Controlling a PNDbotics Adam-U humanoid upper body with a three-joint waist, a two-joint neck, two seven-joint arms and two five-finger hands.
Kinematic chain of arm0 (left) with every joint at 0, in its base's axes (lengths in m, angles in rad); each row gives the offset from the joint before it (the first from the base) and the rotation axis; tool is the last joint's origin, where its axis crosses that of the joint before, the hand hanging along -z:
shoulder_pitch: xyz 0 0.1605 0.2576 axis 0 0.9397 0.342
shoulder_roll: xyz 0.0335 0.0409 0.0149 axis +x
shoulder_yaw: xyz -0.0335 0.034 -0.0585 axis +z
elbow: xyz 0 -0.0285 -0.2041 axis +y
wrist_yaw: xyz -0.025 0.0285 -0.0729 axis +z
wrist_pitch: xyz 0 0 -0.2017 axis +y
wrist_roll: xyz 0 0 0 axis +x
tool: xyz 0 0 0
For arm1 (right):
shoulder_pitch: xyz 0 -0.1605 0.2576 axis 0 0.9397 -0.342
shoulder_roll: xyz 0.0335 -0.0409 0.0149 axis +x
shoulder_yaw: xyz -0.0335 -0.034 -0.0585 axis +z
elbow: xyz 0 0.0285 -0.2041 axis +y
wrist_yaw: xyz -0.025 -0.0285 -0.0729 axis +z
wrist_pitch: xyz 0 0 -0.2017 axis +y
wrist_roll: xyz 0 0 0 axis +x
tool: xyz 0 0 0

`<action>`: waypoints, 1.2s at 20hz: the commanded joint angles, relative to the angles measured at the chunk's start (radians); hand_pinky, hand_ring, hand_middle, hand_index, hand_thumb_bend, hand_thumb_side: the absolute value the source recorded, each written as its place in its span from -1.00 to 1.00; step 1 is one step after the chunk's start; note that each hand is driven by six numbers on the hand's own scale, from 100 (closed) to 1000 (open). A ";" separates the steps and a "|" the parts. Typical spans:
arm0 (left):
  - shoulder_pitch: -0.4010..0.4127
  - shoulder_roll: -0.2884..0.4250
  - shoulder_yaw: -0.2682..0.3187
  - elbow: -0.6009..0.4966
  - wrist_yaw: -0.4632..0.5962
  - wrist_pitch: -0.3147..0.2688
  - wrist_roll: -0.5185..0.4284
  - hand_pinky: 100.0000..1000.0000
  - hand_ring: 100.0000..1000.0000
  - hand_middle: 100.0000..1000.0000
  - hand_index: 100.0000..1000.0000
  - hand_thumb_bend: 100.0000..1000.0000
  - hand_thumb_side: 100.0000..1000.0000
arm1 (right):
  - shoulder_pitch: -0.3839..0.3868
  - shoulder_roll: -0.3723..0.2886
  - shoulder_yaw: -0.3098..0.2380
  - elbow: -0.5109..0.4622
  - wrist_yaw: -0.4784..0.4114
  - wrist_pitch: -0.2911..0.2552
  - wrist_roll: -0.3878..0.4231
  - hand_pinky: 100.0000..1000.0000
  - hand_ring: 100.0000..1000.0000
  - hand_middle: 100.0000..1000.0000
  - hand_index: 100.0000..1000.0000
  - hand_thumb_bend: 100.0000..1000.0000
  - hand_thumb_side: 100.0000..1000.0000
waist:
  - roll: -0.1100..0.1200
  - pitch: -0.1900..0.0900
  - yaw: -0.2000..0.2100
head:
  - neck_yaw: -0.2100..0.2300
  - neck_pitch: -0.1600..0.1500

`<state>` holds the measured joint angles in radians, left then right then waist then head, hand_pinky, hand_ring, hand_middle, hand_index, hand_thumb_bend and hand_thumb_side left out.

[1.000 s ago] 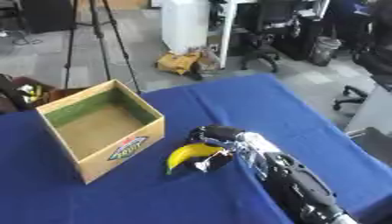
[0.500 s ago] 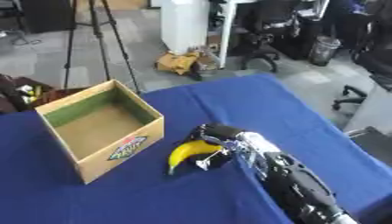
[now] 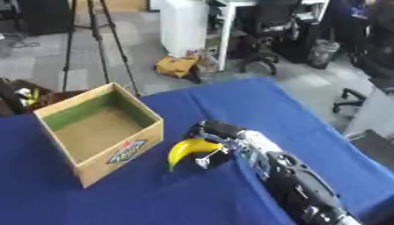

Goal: Pick up objects on the table and place them in the box.

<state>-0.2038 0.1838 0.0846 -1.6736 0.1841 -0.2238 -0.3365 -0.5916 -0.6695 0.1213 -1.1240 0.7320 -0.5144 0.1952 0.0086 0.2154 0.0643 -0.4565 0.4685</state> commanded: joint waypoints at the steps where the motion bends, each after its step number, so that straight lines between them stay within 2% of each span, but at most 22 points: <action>1: -0.012 0.013 0.003 -0.015 -0.001 0.001 0.005 0.39 0.34 -0.15 0.27 -0.72 0.96 | -0.029 -0.055 -0.017 -0.039 -0.032 0.008 -0.002 0.43 0.54 0.19 0.35 -1.00 -0.68 | -0.006 -0.021 -0.002 | 0.005 -0.013; 2: -0.013 0.013 0.003 -0.015 0.000 0.001 0.005 0.39 0.34 -0.15 0.27 -0.72 0.96 | -0.036 -0.060 -0.017 -0.045 -0.041 0.009 -0.001 0.42 0.53 0.19 0.35 -1.00 -0.56 | -0.007 -0.021 -0.003 | 0.005 -0.014; 3: -0.013 0.013 0.003 -0.016 0.000 0.001 0.005 0.39 0.34 -0.15 0.27 -0.72 0.96 | -0.041 -0.064 -0.017 -0.050 -0.049 0.010 0.001 0.42 0.53 0.19 0.35 -1.00 -0.72 | -0.007 -0.022 -0.003 | 0.006 -0.015; 12: -0.014 0.015 0.000 -0.016 -0.002 0.006 0.003 0.39 0.34 -0.15 0.27 -0.72 0.95 | -0.116 -0.082 -0.006 -0.082 -0.107 0.016 0.015 0.42 0.48 0.17 0.36 -1.00 -0.81 | -0.021 -0.027 0.015 | 0.009 -0.017; 16: -0.022 0.013 -0.007 -0.017 0.001 0.008 -0.003 0.39 0.34 -0.16 0.27 -0.72 0.95 | -0.164 -0.060 0.012 -0.084 -0.117 0.007 0.028 0.42 0.46 0.17 0.36 -1.00 -0.82 | -0.028 -0.027 0.048 | 0.000 -0.019; 24: -0.044 0.006 -0.029 -0.020 0.010 0.013 -0.024 0.39 0.34 -0.16 0.27 -0.72 0.94 | -0.226 -0.014 0.038 -0.054 -0.099 -0.012 0.055 0.42 0.47 0.18 0.37 -1.00 -0.81 | -0.044 -0.021 0.154 | -0.020 -0.031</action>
<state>-0.2312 0.1834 0.0633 -1.6742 0.1910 -0.2099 -0.3538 -0.7958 -0.6648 0.1648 -1.1759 0.6286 -0.5233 0.2460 -0.0391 0.2091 0.2265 -0.4706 0.4509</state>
